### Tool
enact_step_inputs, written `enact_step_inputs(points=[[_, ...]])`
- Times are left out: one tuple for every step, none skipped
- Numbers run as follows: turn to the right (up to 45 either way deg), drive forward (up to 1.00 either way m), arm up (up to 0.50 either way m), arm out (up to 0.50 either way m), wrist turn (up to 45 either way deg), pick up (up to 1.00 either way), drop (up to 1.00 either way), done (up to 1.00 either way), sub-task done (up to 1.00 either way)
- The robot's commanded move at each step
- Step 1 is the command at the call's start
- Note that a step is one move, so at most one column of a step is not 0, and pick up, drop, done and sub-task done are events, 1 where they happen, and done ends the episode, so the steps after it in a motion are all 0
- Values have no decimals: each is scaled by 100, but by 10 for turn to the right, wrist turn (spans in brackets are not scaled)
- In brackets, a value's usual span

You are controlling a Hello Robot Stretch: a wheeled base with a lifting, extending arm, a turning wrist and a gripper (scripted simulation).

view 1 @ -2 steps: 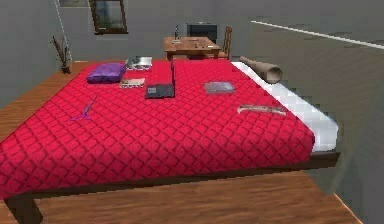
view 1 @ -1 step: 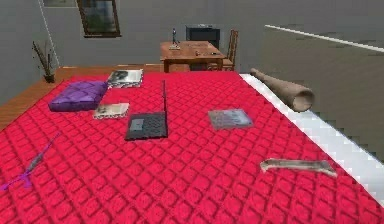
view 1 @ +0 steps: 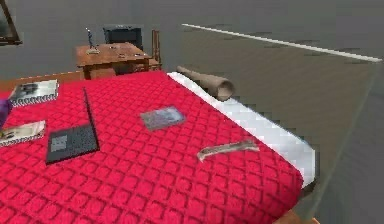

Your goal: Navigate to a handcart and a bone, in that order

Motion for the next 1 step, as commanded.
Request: enact_step_inputs(points=[[0,0,0,0,0,0,0,100,0]])
